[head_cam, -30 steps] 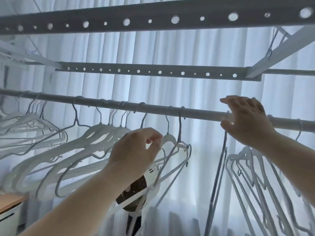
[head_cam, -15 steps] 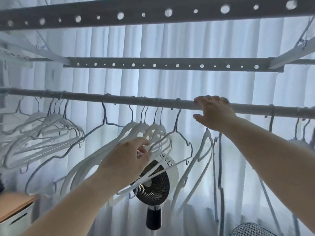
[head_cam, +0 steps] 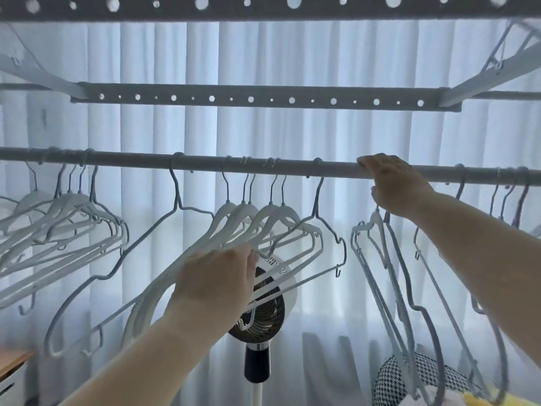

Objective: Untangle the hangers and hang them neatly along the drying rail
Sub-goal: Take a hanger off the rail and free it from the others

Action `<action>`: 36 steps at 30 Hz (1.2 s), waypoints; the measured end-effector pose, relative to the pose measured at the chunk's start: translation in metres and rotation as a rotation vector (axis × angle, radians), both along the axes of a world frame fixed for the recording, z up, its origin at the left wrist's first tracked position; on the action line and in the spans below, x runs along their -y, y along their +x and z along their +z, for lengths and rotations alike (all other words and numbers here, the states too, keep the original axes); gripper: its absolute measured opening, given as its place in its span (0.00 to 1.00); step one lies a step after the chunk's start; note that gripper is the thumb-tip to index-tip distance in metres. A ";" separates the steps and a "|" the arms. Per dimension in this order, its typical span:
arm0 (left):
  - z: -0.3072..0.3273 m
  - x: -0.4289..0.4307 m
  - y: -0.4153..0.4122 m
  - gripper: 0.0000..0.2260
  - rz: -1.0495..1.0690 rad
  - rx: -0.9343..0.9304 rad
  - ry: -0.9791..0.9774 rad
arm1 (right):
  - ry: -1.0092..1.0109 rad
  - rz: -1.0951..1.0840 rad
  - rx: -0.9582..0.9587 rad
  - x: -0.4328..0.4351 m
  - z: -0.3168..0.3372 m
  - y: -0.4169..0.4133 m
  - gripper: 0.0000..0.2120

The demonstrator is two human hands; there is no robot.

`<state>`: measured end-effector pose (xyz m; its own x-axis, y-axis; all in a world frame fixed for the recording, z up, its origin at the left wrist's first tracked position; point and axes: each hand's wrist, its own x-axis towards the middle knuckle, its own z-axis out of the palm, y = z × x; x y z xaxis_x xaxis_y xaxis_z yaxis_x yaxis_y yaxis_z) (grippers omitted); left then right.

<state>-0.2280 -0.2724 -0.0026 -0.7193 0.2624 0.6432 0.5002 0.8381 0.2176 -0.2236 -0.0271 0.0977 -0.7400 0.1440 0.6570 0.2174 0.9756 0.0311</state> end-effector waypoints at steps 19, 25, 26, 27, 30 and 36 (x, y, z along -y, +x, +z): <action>0.012 -0.087 -0.018 0.15 0.043 0.106 0.091 | 0.082 0.136 0.040 -0.042 0.007 0.021 0.27; -0.013 -0.075 -0.009 0.13 0.042 0.292 0.161 | 0.113 0.193 0.034 -0.048 0.003 0.020 0.25; -0.015 -0.071 -0.004 0.12 0.049 0.290 0.166 | 0.129 0.210 0.010 -0.046 0.002 0.021 0.25; -0.018 -0.067 0.004 0.12 0.055 0.287 0.173 | 0.158 0.228 -0.016 -0.042 -0.001 0.022 0.24; -0.021 -0.051 0.024 0.11 0.070 0.261 0.185 | 0.343 0.267 -0.006 -0.024 -0.010 0.024 0.23; -0.024 -0.006 0.062 0.14 0.010 0.229 0.175 | 0.260 0.274 0.336 0.024 -0.026 0.034 0.22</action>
